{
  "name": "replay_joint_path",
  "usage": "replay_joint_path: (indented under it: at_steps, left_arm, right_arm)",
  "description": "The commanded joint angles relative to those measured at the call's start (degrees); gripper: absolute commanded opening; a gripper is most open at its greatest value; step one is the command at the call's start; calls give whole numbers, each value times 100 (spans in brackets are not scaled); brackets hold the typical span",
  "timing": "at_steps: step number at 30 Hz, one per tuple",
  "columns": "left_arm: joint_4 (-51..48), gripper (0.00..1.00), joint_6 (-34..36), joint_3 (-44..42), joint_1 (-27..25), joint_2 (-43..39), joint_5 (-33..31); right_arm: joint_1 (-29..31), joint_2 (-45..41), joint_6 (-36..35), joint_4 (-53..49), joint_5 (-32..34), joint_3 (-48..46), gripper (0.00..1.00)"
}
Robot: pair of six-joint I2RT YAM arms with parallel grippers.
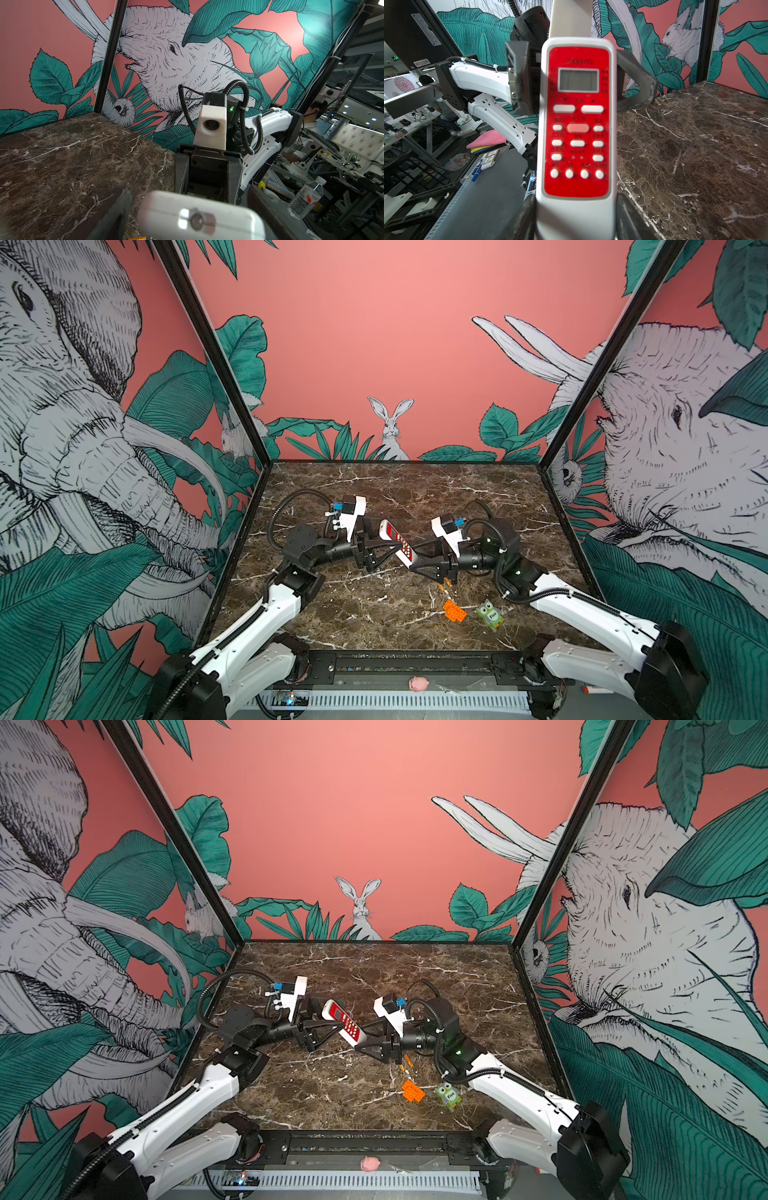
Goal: Load the batteries into the remote control
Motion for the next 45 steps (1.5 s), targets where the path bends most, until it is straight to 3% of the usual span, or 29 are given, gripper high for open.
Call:
replay_joint_path:
  at_steps: [1,7,18,20,25,29,34,40,45]
  left_arm:
    - [338,80,-76,177,-47,-33,171]
    - [381,65,-120,198,-76,-16,241]
    - [380,29,-217,221,-98,-16,246]
    - [359,21,-226,226,-102,-7,225]
    - [-66,10,-65,302,-98,-39,58]
    - [-1453,4,605,546,-101,-90,-486]
    - [-3368,3,1123,1027,-93,-33,-1585]
    - [-6666,0,1531,2158,-24,744,-3514]
    - [-7245,0,1111,2075,-6,1235,-3726]
  right_arm:
    - [53,28,5,384,-210,226,14]
    - [72,95,22,418,-226,270,14]
    - [76,107,44,487,-183,301,17]
    - [81,84,32,463,-133,301,30]
    - [95,-44,-135,165,177,301,79]
    - [94,-153,-501,-505,565,373,99]
    - [94,-448,-1345,-2000,1717,566,99]
    - [108,-867,-1931,-3168,3012,622,99]
    - [126,-1303,-2059,-3363,3626,356,99]
